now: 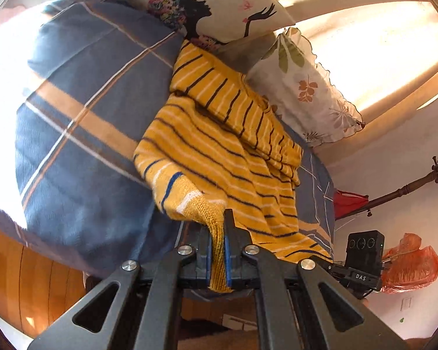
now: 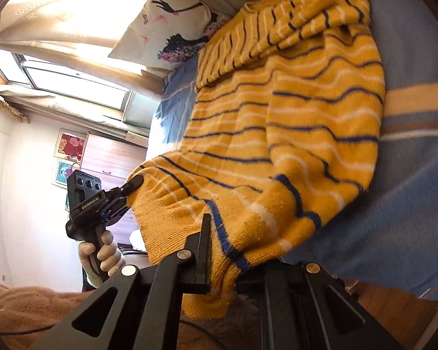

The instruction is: Fold small clothes

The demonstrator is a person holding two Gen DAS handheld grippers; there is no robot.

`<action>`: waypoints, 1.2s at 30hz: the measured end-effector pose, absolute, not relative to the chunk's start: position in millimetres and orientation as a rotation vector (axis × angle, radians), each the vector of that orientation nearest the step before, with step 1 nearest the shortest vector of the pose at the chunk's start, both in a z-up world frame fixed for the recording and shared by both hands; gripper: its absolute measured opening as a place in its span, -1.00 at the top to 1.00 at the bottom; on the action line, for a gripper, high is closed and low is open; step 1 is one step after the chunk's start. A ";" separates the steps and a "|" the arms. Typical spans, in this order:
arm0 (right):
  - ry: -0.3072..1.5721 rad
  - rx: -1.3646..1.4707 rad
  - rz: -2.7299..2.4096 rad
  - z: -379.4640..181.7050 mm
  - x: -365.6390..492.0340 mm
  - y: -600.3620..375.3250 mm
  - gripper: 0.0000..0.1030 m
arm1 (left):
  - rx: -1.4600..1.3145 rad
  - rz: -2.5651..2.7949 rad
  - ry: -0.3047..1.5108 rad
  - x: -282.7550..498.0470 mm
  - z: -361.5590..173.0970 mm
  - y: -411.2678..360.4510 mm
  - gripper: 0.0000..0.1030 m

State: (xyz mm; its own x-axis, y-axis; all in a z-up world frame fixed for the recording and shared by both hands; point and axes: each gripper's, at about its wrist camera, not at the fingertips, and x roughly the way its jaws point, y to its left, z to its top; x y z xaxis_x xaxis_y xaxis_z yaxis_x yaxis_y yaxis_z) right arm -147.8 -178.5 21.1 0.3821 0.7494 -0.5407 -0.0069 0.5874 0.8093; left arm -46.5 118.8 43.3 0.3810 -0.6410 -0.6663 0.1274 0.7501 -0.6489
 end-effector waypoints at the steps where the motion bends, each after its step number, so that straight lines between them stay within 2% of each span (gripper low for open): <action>1: 1.058 0.815 0.552 27.8 -138.5 -180.8 0.77 | -0.542 -0.524 1.063 -34.8 49.0 113.7 0.89; 9: 0.921 0.772 0.428 62.5 -48.2 -213.6 0.77 | -0.466 -0.574 0.995 84.2 73.3 67.6 0.89; 17: 0.905 0.859 0.252 49.8 67.0 -257.7 0.75 | -0.420 -0.568 1.053 210.4 42.8 16.0 0.85; 19: 0.919 0.880 0.196 36.7 89.3 -268.1 0.65 | -0.427 -0.563 1.090 235.9 29.2 8.9 0.83; 21: 0.926 0.943 0.161 22.2 107.8 -281.4 0.28 | -0.473 -0.579 1.127 253.8 19.5 7.9 0.73; 22: 0.917 0.994 0.151 14.9 115.8 -288.7 0.23 | -0.500 -0.593 1.135 259.9 16.8 9.6 0.68; 24: 0.879 1.087 0.124 4.1 127.1 -302.4 -0.06 | -0.530 -0.612 1.131 267.4 14.6 12.5 0.43; 25: 0.855 1.135 0.099 -0.3 131.9 -310.1 -0.14 | -0.533 -0.607 1.122 270.0 14.4 14.8 0.35; 26: 0.842 1.166 0.078 -3.4 132.5 -315.8 -0.25 | -0.536 -0.599 1.115 270.7 14.6 17.5 0.17; 27: 0.826 1.193 0.042 -7.2 135.1 -323.5 -0.28 | -0.543 -0.592 1.111 271.8 14.4 21.0 0.09; 31: 0.787 1.162 -0.003 6.8 133.7 -337.2 -0.32 | -0.560 -0.564 1.112 270.0 15.4 38.3 0.04; 36: 0.925 0.799 -0.004 41.7 101.6 -313.9 -0.32 | -0.399 -0.516 1.116 237.5 19.3 47.8 -0.02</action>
